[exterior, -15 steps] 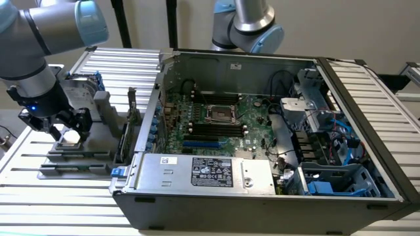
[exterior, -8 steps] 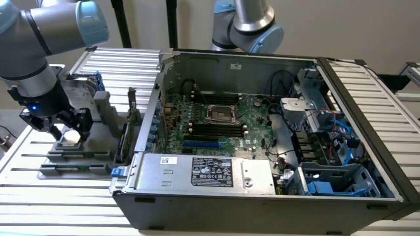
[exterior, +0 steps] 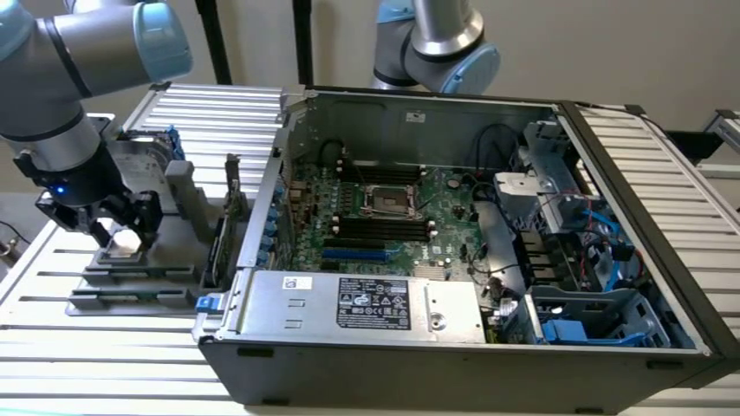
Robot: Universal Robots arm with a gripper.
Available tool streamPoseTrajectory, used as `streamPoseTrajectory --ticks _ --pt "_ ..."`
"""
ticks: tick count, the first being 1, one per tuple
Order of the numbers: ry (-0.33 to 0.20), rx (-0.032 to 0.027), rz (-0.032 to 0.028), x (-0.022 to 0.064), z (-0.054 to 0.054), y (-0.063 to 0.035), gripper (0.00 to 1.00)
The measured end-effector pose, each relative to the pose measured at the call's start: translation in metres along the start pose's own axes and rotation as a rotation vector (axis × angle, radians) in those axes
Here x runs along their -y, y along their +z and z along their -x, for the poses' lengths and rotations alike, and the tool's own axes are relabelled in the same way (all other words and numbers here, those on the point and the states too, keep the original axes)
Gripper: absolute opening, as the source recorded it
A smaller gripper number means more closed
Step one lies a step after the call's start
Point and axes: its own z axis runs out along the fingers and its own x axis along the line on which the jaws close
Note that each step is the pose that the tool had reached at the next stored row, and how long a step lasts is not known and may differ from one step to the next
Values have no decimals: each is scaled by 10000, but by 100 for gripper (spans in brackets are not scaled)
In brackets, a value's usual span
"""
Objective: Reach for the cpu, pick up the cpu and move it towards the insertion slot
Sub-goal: 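Pick up the cpu and move it towards the insertion slot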
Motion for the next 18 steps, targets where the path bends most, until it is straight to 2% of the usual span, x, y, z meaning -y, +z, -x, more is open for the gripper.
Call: streamPoseTrajectory --ticks 1,2,3,7,18 --pt "1 -1 0 0 0 0 63" --pt "3 -3 -1 0 -1 -1 63" --pt "3 -2 -1 0 -1 -1 56" --pt "3 0 0 -1 -2 -47 55" --pt "3 -2 1 -17 -5 -527 55"
